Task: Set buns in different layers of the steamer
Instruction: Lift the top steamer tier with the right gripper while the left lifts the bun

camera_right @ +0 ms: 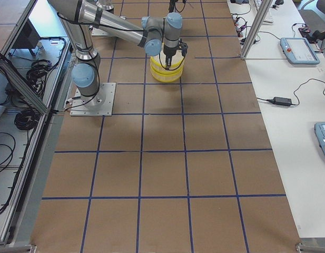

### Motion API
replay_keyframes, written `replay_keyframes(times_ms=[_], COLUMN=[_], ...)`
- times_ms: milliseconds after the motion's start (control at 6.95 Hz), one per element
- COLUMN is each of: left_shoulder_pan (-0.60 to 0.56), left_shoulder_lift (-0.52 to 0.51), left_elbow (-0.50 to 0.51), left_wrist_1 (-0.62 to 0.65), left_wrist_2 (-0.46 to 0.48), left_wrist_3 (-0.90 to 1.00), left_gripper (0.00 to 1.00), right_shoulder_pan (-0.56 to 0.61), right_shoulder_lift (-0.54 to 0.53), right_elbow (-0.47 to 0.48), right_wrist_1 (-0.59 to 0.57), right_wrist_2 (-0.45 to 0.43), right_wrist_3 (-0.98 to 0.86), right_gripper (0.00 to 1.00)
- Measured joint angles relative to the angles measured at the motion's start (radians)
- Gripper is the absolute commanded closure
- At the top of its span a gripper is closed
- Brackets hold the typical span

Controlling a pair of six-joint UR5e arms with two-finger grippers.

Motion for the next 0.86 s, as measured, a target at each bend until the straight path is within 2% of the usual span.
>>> replay_keyframes(times_ms=[432, 576, 720, 864], left_shoulder_pan=[0.005, 0.005, 0.006, 0.006], left_shoulder_lift=[-0.044, -0.057, -0.070, -0.082], left_elbow=[-0.027, -0.042, -0.054, -0.063], left_wrist_1=[0.018, 0.036, 0.052, 0.070], left_wrist_2=[0.080, 0.096, 0.101, 0.101], left_wrist_3=[0.156, 0.186, 0.196, 0.196], left_gripper=[0.11, 0.24, 0.52, 0.75], right_shoulder_pan=[-0.029, -0.045, -0.065, -0.083], right_shoulder_lift=[-0.011, -0.016, -0.020, -0.024], right_elbow=[-0.120, -0.148, -0.179, -0.204], right_wrist_1=[0.131, 0.163, 0.199, 0.226], right_wrist_2=[-0.034, -0.045, -0.049, -0.050], right_wrist_3=[-0.031, -0.058, -0.083, -0.103], right_gripper=[0.93, 0.93, 0.93, 0.93])
